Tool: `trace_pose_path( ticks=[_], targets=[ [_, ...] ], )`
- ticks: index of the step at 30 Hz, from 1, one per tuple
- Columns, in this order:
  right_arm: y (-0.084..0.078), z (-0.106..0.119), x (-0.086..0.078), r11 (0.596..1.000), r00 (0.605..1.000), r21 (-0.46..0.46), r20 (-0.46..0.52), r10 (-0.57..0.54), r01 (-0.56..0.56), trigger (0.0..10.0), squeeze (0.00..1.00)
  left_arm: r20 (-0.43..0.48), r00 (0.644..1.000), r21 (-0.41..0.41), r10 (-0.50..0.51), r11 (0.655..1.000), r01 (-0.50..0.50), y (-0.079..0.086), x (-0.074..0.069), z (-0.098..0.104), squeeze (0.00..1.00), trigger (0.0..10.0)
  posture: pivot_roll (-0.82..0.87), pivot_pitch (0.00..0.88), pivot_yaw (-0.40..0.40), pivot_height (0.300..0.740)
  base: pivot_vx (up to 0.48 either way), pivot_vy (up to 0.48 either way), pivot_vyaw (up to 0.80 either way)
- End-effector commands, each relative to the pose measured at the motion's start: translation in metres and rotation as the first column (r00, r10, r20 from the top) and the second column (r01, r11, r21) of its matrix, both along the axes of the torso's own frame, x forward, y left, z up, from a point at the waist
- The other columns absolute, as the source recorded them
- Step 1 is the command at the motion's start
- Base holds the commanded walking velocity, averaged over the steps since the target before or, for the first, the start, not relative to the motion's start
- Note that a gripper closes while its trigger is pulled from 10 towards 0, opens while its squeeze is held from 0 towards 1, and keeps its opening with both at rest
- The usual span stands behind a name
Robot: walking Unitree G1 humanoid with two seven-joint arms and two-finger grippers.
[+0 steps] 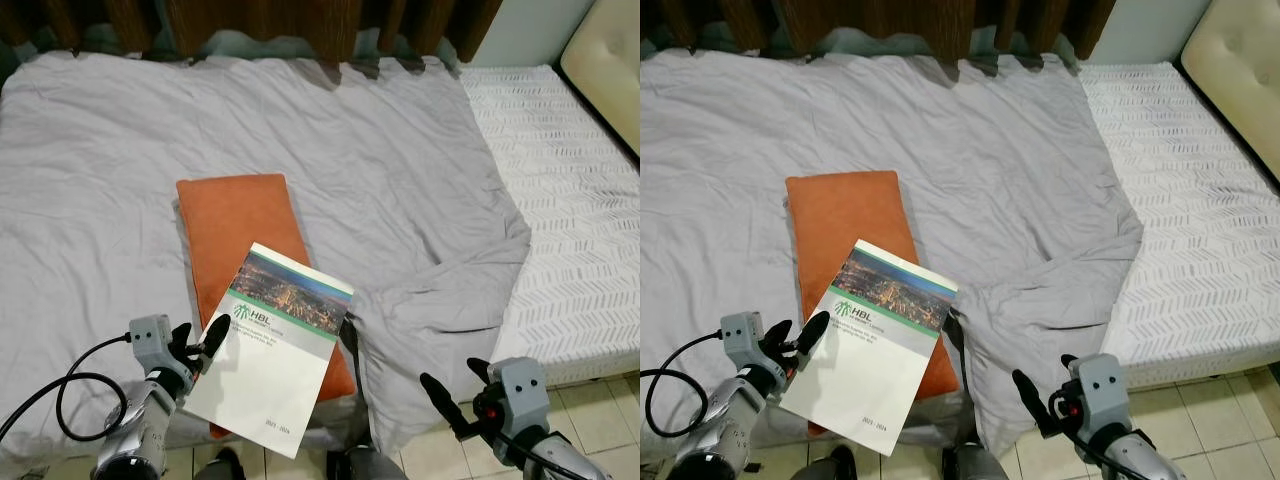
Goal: Clean up the room
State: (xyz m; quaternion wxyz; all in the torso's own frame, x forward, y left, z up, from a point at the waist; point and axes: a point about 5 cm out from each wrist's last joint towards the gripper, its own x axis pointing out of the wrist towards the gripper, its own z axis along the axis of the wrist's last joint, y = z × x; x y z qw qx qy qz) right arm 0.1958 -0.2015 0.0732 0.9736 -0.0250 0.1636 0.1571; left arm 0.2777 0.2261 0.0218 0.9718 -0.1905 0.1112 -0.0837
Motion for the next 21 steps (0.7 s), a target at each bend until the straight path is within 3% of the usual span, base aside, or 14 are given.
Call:
trace_pose_path(
  ticks=[1, 6, 16, 21],
  targets=[
    [-0.001, -0.004, -0.003, 1.000, 1.000, -0.004, -0.028, 0.003, -0.003, 10.0, 0.00, -0.039, 0.998, -0.020, -0.047, 0.999, 0.046, -0.005, -0.011, -0.010, 0.00, 10.0, -0.23, 0.279, -0.124, 0.740, 0.000, 0.000, 0.00],
    [0.002, -0.004, 0.001, 1.000, 0.999, 0.001, -0.027, 0.020, -0.020, 10.0, 0.00, -0.084, 0.996, -0.059, -0.029, 0.998, 0.024, -0.001, -0.018, -0.018, 0.00, 10.0, -0.22, 0.271, -0.132, 0.740, 0.000, 0.000, 0.00],
    [0.001, -0.003, 0.005, 1.000, 0.999, -0.007, -0.028, 0.029, -0.029, 10.0, 0.00, -0.159, 0.985, -0.144, 0.059, 0.986, -0.083, 0.007, -0.014, -0.024, 0.00, 10.0, -0.23, 0.262, -0.145, 0.740, 0.000, 0.000, 0.00],
    [0.000, -0.003, 0.005, 0.999, 0.999, -0.013, -0.030, 0.030, -0.031, 10.0, 0.00, -0.212, 0.976, -0.218, 0.058, 0.970, -0.105, 0.002, -0.014, -0.030, 0.00, 10.0, -0.24, 0.261, -0.146, 0.740, 0.000, 0.000, 0.00]
  ],
)
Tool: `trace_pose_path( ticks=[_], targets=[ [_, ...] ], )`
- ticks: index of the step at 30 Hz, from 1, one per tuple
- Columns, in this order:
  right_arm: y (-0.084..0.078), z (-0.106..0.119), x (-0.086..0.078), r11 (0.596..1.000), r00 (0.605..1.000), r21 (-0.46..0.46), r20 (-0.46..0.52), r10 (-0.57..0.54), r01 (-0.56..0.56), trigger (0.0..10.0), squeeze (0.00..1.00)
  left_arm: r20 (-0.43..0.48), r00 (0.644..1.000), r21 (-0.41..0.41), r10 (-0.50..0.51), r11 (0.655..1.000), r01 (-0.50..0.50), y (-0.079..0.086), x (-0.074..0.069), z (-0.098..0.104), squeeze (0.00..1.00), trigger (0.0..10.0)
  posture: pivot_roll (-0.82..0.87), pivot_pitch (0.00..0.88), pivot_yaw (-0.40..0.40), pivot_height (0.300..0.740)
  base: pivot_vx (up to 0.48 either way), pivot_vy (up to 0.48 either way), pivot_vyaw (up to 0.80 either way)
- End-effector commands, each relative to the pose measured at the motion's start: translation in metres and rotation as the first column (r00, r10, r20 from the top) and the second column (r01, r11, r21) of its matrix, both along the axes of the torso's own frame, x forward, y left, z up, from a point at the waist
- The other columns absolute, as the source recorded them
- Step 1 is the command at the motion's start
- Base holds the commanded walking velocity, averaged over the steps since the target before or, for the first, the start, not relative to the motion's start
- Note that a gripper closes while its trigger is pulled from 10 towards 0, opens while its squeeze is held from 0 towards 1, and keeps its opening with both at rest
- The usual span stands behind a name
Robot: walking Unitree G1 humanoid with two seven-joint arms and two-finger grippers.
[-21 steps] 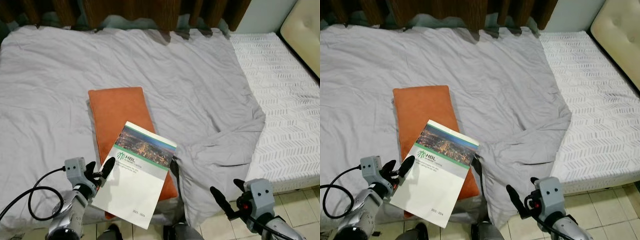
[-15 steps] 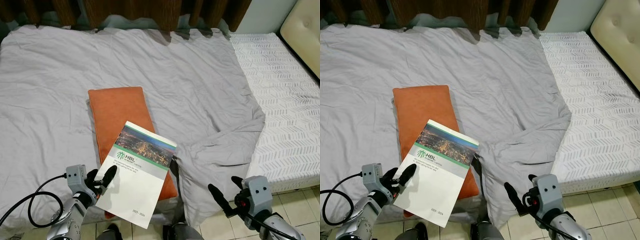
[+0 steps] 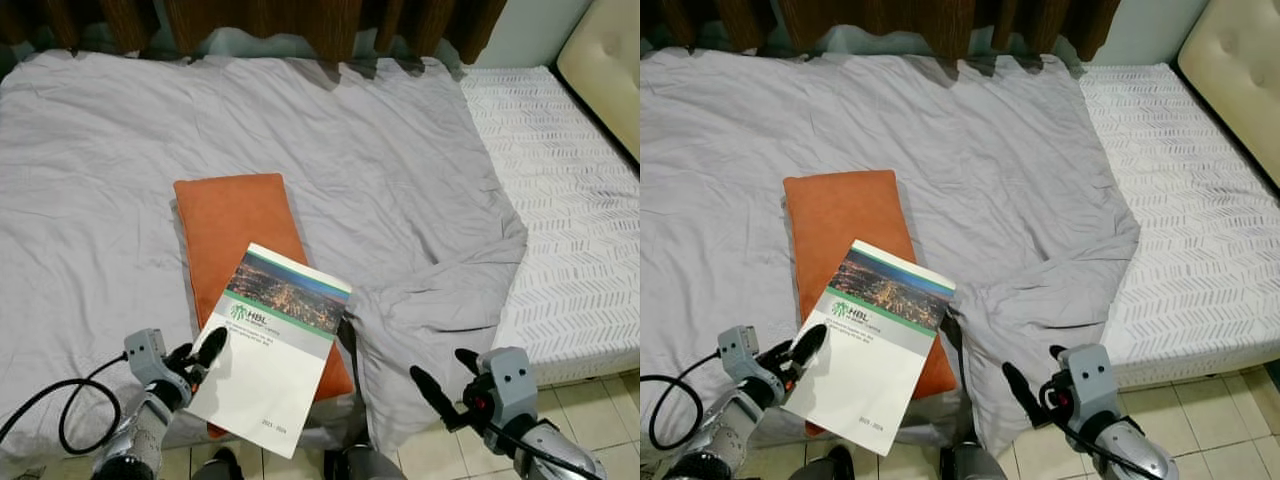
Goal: Clean up the room
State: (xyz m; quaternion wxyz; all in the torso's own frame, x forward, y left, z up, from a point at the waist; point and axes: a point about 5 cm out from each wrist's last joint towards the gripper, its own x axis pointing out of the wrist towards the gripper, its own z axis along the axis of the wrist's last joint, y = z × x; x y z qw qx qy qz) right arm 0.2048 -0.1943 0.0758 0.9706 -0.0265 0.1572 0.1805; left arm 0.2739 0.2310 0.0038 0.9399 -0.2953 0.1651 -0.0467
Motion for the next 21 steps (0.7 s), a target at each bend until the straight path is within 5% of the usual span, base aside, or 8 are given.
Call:
trace_pose_path(
  ticks=[1, 6, 7, 9, 10, 21],
  targets=[
    [-0.0078, -0.0062, -0.0044, 1.000, 0.999, -0.024, -0.041, -0.018, 0.017, 10.0, 0.00, -0.071, 0.997, -0.033, -0.005, 0.999, 0.003, -0.0054, -0.0100, -0.0133, 0.00, 10.0, -0.25, 0.258, -0.144, 0.740, 0.000, 0.000, 0.00],
    [-0.0091, -0.0071, -0.0052, 0.999, 0.999, -0.029, -0.042, -0.025, 0.024, 10.0, 0.00, -0.084, 0.995, -0.019, -0.057, 0.998, 0.056, -0.0105, -0.0115, -0.0160, 0.00, 10.0, -0.25, 0.248, -0.136, 0.740, 0.000, 0.000, 0.00],
    [-0.0091, -0.0078, -0.0054, 0.999, 0.999, -0.029, -0.042, -0.028, 0.027, 10.0, 0.00, -0.090, 0.992, -0.008, -0.088, 0.996, 0.088, -0.0124, -0.0127, -0.0172, 0.00, 3.8, -0.25, 0.241, -0.134, 0.740, 0.000, 0.000, 0.00],
    [-0.0090, -0.0080, -0.0053, 0.999, 0.999, -0.029, -0.042, -0.028, 0.027, 10.0, 0.00, -0.091, 0.991, -0.006, -0.098, 0.995, 0.098, -0.0129, -0.0130, -0.0176, 0.00, 3.8, -0.25, 0.241, -0.134, 0.740, 0.000, 0.000, 0.00],
    [-0.0088, -0.0084, -0.0052, 0.999, 0.999, -0.029, -0.043, -0.028, 0.027, 10.0, 0.00, -0.096, 0.989, -0.001, -0.108, 0.994, 0.109, -0.0131, -0.0135, -0.0181, 0.00, 0.0, -0.25, 0.237, -0.132, 0.740, 0.000, 0.000, 0.00],
    [-0.0051, -0.0092, -0.0024, 0.999, 0.999, -0.026, -0.039, -0.021, 0.020, 10.0, 0.00, -0.111, 0.989, -0.055, -0.093, 0.995, 0.088, -0.0092, -0.0189, -0.0217, 0.00, 0.0, -0.24, 0.219, -0.128, 0.740, 0.000, 0.000, 0.00]
  ],
)
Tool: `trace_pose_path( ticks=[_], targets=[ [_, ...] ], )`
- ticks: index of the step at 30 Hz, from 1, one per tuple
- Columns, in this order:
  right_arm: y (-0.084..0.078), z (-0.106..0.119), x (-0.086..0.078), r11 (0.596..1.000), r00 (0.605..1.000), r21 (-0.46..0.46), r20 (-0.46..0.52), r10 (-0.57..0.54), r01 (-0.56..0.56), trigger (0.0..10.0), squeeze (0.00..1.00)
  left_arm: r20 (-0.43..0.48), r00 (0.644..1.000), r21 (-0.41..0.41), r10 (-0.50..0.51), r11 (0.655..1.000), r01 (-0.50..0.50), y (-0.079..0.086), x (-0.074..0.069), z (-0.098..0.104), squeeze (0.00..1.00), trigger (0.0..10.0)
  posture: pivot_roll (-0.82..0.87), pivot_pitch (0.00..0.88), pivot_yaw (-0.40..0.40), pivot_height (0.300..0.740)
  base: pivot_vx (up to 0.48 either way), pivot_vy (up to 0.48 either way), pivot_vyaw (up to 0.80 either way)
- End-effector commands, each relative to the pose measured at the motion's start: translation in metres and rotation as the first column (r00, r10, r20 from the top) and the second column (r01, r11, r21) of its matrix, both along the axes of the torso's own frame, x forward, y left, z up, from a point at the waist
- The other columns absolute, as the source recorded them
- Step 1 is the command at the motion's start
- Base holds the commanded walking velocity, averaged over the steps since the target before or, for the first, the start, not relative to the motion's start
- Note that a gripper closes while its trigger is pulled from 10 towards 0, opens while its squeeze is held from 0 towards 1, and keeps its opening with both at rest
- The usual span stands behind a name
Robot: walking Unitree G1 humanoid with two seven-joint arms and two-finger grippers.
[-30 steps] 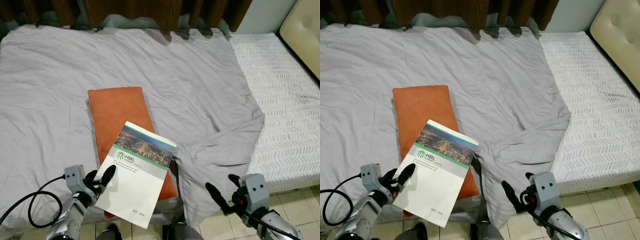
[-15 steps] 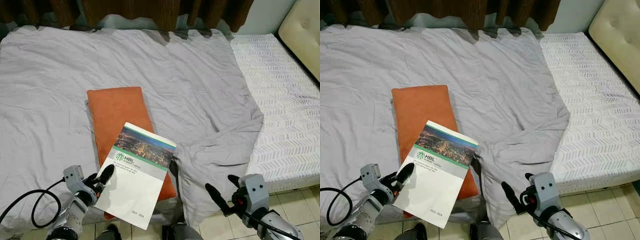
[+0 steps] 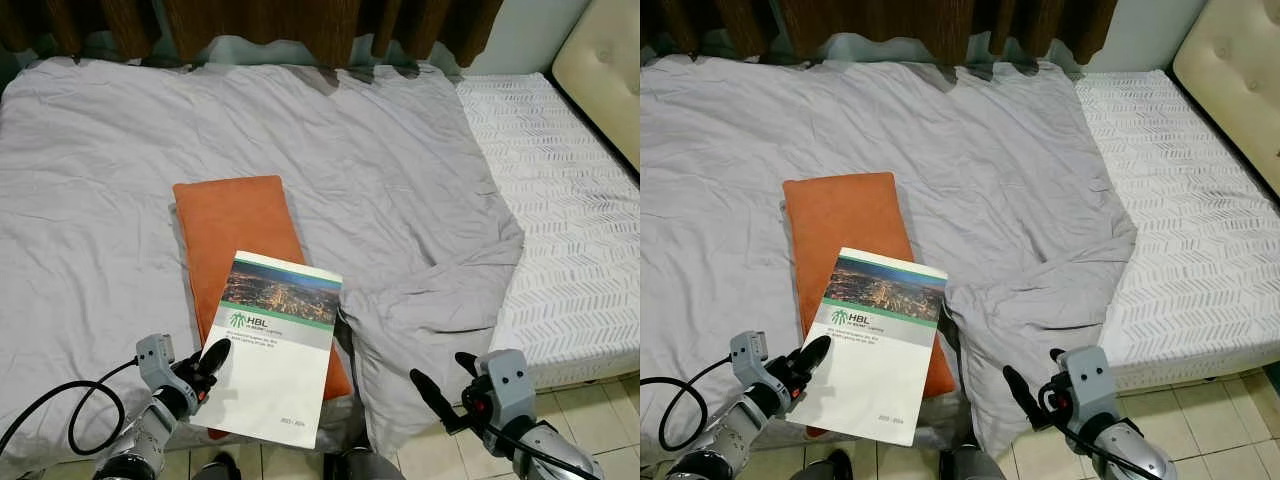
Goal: Clean up the room
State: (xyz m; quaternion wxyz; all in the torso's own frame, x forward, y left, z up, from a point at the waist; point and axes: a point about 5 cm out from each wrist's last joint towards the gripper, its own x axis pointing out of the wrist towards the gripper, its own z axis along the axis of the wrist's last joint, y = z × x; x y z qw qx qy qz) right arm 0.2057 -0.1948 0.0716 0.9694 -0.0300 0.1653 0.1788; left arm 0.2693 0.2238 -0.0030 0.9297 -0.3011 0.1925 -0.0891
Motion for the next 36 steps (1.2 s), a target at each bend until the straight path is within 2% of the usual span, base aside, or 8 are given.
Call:
trace_pose_path(
  ticks=[1, 9, 16, 23, 26, 28, 29, 36],
  targets=[
    [-0.005, -0.005, -0.003, 1.000, 1.000, -0.015, -0.023, -0.020, 0.019, 10.0, 0.00, -0.084, 0.996, -0.017, 0.001, 1.000, -0.003, -0.002, -0.014, -0.015, 0.00, 0.0, -0.24, 0.217, -0.125, 0.740, 0.000, 0.000, 0.00],
    [-0.006, -0.007, 0.005, 0.998, 0.998, 0.000, -0.006, -0.057, 0.057, 10.0, 0.00, 0.006, 0.999, 0.000, -0.046, 0.999, 0.046, -0.001, -0.007, -0.004, 0.00, 0.0, -0.21, 0.184, -0.088, 0.740, 0.000, 0.000, 0.00],
    [-0.011, -0.006, 0.029, 0.985, 0.986, 0.062, 0.025, -0.164, 0.162, 10.0, 0.00, 0.323, 0.945, -0.039, -0.049, 0.997, 0.065, -0.015, 0.015, 0.057, 0.00, 0.0, -0.12, 0.101, -0.055, 0.740, 0.000, 0.000, 0.00],
    [-0.007, -0.006, 0.053, 0.981, 0.981, 0.080, 0.061, -0.183, 0.178, 10.0, 0.00, 0.452, 0.888, 0.018, -0.082, 0.996, 0.083, -0.038, 0.028, 0.100, 0.00, 0.0, -0.07, 0.026, -0.029, 0.740, 0.000, 0.000, 0.00],
    [-0.004, -0.004, 0.064, 0.976, 0.976, 0.096, 0.086, -0.202, 0.194, 10.0, 0.00, 0.479, 0.873, 0.126, -0.096, 0.991, 0.039, -0.047, 0.027, 0.110, 0.00, 0.0, -0.06, 0.000, -0.017, 0.740, 0.000, 0.000, 0.00],
    [-0.006, 0.002, 0.069, 0.963, 0.955, 0.101, 0.142, -0.262, 0.249, 10.0, 0.00, 0.467, 0.874, 0.305, -0.132, 0.952, -0.019, -0.057, 0.018, 0.111, 0.00, 0.0, -0.05, 0.000, -0.002, 0.740, 0.000, 0.000, 0.00],
    [-0.009, 0.008, 0.069, 0.954, 0.937, 0.098, 0.183, -0.298, 0.284, 10.0, 0.00, 0.461, 0.878, 0.356, -0.129, 0.933, -0.050, -0.058, 0.015, 0.110, 0.00, 9.9, -0.04, 0.000, 0.006, 0.740, 0.000, 0.000, 0.00],
    [-0.023, 0.029, 0.064, 0.910, 0.844, 0.059, 0.353, -0.404, 0.411, 10.0, 0.00, 0.473, 0.880, 0.504, -0.030, 0.829, -0.243, -0.050, 0.010, 0.111, 0.00, 10.0, -0.06, 0.000, 0.017, 0.740, 0.000, 0.000, 0.00]
  ],
)
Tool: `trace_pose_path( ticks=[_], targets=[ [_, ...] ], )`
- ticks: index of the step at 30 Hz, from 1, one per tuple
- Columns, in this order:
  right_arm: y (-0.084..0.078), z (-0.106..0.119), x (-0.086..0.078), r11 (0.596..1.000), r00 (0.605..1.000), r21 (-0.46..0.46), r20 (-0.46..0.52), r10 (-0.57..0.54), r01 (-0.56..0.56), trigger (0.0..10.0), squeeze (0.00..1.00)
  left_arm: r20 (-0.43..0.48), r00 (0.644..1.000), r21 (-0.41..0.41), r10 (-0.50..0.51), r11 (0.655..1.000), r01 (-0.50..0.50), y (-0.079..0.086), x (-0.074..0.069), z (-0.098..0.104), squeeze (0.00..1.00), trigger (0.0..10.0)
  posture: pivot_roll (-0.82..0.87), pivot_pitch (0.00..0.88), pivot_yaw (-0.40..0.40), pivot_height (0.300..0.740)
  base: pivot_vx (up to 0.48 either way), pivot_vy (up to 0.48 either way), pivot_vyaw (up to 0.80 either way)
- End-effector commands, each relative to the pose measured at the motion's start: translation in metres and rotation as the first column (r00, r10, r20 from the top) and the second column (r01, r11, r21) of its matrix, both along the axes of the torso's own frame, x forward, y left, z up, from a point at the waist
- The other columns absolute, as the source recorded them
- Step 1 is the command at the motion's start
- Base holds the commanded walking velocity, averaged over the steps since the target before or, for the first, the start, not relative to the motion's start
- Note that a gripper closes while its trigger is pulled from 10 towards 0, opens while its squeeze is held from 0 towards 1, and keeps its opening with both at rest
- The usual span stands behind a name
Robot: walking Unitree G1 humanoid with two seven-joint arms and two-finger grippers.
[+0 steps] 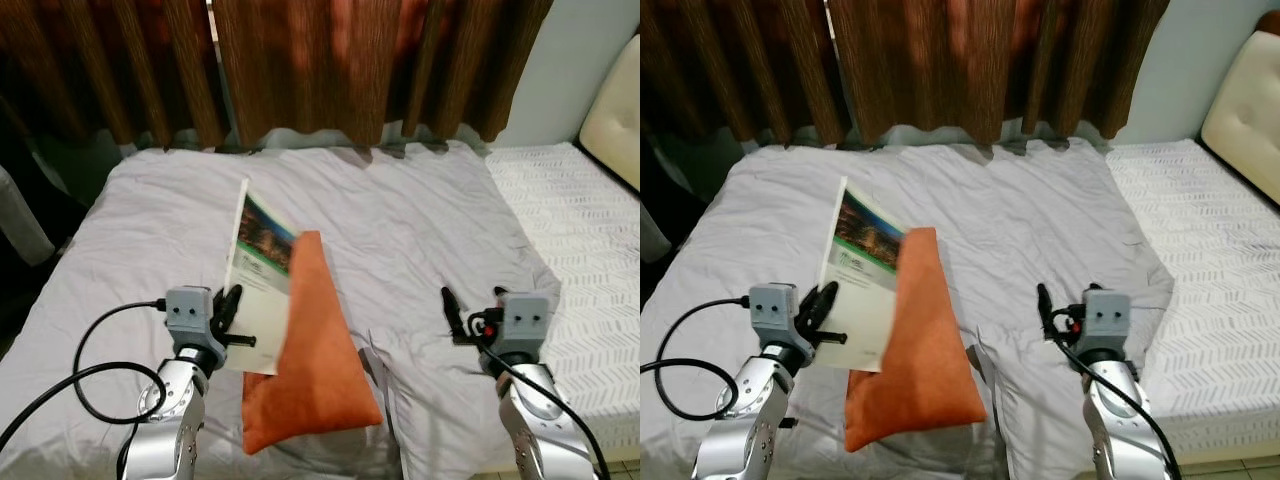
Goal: Clean up the room
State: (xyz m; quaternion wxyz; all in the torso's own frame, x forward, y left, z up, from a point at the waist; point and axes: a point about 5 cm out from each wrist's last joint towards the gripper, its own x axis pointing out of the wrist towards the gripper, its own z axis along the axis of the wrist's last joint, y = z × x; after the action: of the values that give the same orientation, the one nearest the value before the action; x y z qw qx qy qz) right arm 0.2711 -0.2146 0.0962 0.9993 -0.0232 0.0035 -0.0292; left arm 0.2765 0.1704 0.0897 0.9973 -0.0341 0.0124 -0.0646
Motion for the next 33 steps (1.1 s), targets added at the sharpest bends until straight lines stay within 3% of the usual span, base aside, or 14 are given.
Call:
trace_pose_path(
  ticks=[1, 7, 12, 16, 19, 24, 29, 33],
  targets=[
    [-0.005, 0.002, -0.001, 0.999, 0.999, -0.025, 0.019, -0.032, 0.032, 10.0, 0.00, 0.105, 0.993, 0.080, 0.049, 0.995, -0.057, 0.003, 0.005, 0.020, 0.00, 10.0, -0.07, 0.000, 0.018, 0.740, 0.000, -0.480, 0.00],
    [-0.004, -0.003, 0.005, 1.000, 1.000, -0.014, 0.000, -0.026, 0.026, 10.0, 0.00, 0.105, 0.992, 0.149, 0.071, 0.985, -0.086, -0.005, 0.012, 0.018, 0.00, 10.0, -0.10, 0.000, 0.032, 0.740, 0.000, -0.480, 0.00],
    [-0.006, -0.008, 0.008, 1.000, 0.999, -0.008, -0.024, -0.028, 0.028, 10.0, 0.00, 0.108, 0.994, 0.184, 0.021, 0.982, -0.041, -0.018, 0.018, 0.015, 0.00, 10.0, -0.11, 0.000, 0.038, 0.740, 0.000, -0.480, 0.00],
    [-0.003, -0.012, 0.002, 1.000, 1.000, -0.001, -0.031, 0.002, -0.002, 10.0, 0.00, 0.118, 0.993, 0.192, 0.018, 0.981, -0.040, -0.017, 0.013, 0.013, 0.00, 10.0, -0.11, 0.000, 0.037, 0.740, 0.000, -0.480, 0.00],
    [0.004, -0.014, -0.007, 0.996, 0.998, 0.070, -0.021, 0.065, -0.063, 10.0, 0.00, 0.155, 0.988, 0.227, 0.018, 0.972, -0.054, -0.017, 0.006, 0.017, 0.00, 10.0, -0.11, 0.000, 0.035, 0.740, 0.000, -0.480, 0.00],
    [0.010, -0.014, -0.005, 0.986, 0.993, 0.120, -0.018, 0.118, -0.115, 10.0, 0.00, 0.200, 0.980, 0.263, -0.014, 0.964, -0.040, -0.028, 0.008, 0.023, 0.00, 10.0, -0.11, 0.000, 0.037, 0.740, 0.000, -0.480, 0.00],
    [0.014, -0.013, 0.001, 0.972, 0.980, 0.137, -0.032, 0.196, -0.190, 10.0, 0.00, 0.114, 0.992, 0.197, 0.054, 0.977, -0.076, -0.020, 0.014, 0.009, 0.00, 10.0, -0.11, 0.000, 0.034, 0.740, 0.000, -0.480, 0.00],
    [0.011, -0.021, -0.008, 0.965, 0.966, 0.117, -0.085, 0.245, -0.235, 10.0, 0.00, 0.080, 0.994, 0.204, 0.068, 0.975, -0.083, -0.010, -0.002, -0.004, 0.00, 10.0, -0.11, 0.000, 0.023, 0.740, 0.000, -0.480, 0.00]
  ],
)
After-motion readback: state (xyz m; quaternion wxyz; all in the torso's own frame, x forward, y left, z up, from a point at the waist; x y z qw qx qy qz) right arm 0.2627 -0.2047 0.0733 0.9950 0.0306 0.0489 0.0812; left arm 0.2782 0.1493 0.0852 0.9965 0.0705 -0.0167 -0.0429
